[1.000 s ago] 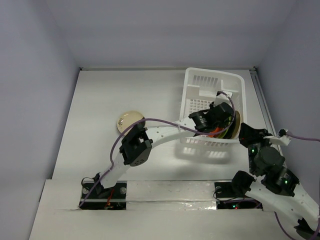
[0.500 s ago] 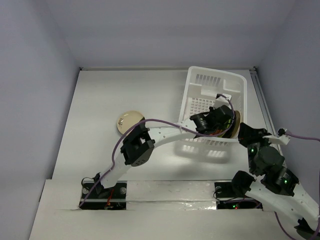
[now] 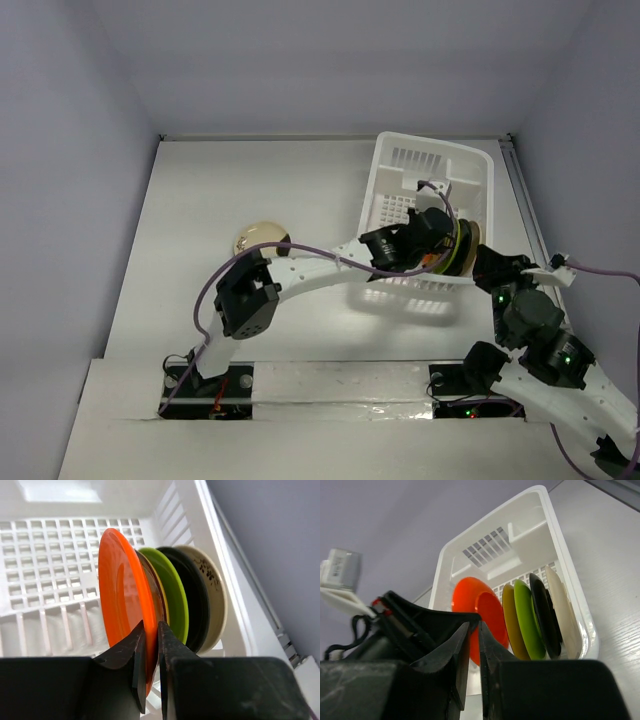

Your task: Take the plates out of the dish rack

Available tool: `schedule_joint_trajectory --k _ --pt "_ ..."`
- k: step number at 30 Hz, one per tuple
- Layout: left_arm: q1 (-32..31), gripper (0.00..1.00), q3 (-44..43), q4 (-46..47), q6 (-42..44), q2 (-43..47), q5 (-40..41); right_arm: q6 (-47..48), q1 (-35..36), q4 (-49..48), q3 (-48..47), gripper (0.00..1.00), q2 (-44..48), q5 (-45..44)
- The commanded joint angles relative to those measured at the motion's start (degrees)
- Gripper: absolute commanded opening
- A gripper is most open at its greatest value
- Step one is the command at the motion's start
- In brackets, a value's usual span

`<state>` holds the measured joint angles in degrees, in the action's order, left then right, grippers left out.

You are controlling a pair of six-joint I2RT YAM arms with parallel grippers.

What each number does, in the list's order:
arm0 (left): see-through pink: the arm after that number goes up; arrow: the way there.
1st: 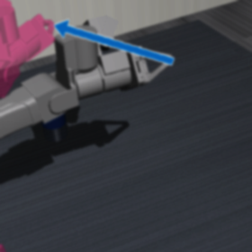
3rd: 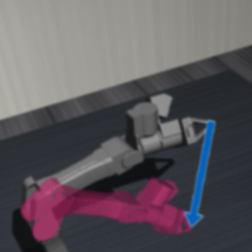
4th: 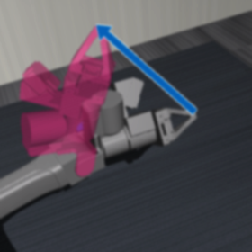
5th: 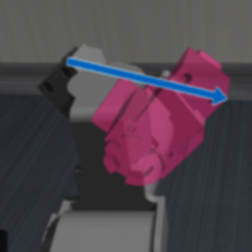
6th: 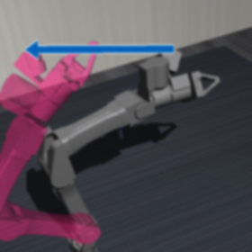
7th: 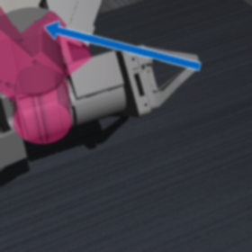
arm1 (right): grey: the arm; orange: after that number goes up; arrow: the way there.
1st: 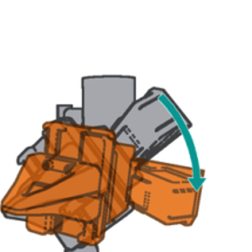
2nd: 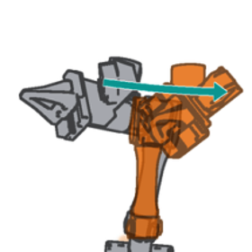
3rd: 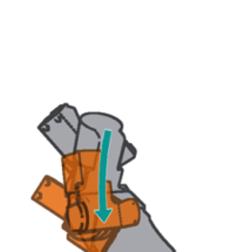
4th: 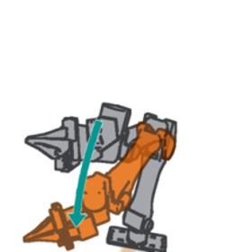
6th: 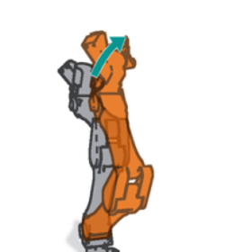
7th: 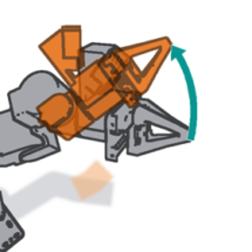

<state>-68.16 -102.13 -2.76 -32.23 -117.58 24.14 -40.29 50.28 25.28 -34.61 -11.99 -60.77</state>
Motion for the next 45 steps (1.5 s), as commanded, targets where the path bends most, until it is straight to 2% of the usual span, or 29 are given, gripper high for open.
schedule_joint_trajectory --k 1,9,14,16,17,19,24,27,30,36,45 --pt "0.1 0.0 3.6 9.0 0.7 7.4 4.1 0.6 0.2 -2.3 -0.2 0.18 -0.7 -0.3" --pt "0.1 0.0 8.9 11.0 6.2 17.1 9.2 0.7 0.2 -2.4 -0.3 0.17 -0.8 -0.2" --pt "0.1 0.0 14.8 2.9 11.2 26.4 18.7 1.0 0.2 -2.9 -0.3 0.17 -0.8 0.4" --pt "0.7 0.0 16.6 -3.0 11.7 29.1 21.8 1.1 0.2 -2.9 -0.3 0.17 -0.8 0.3" --pt "1.4 0.0 18.3 -5.2 11.4 31.7 24.9 1.1 0.2 -2.9 -0.2 0.17 -0.8 0.4" --pt "2.8 0.0 20.7 -11.5 10.5 34.2 26.0 1.1 0.2 -2.9 -0.2 0.17 -0.7 0.6" --pt "11.2 0.0 34.1 -20.1 4.4 42.2 22.4 1.2 0.2 -3.3 0.0 0.17 -0.3 1.4" --pt "15.5 0.0 40.6 -21.4 2.3 44.8 22.4 1.4 0.2 -3.6 0.2 0.17 0.1 1.7" --pt "18.1 0.0 42.9 -22.7 1.6 43.1 23.0 1.7 0.2 -3.8 0.2 0.17 0.1 2.2" --pt "18.9 0.0 37.2 -29.4 0.1 31.9 29.5 1.7 0.2 -3.7 0.2 0.17 -0.4 2.8" --pt "20.2 0.0 33.7 -29.3 2.4 21.3 32.6 1.7 0.2 -3.8 0.4 0.17 0.0 3.3"
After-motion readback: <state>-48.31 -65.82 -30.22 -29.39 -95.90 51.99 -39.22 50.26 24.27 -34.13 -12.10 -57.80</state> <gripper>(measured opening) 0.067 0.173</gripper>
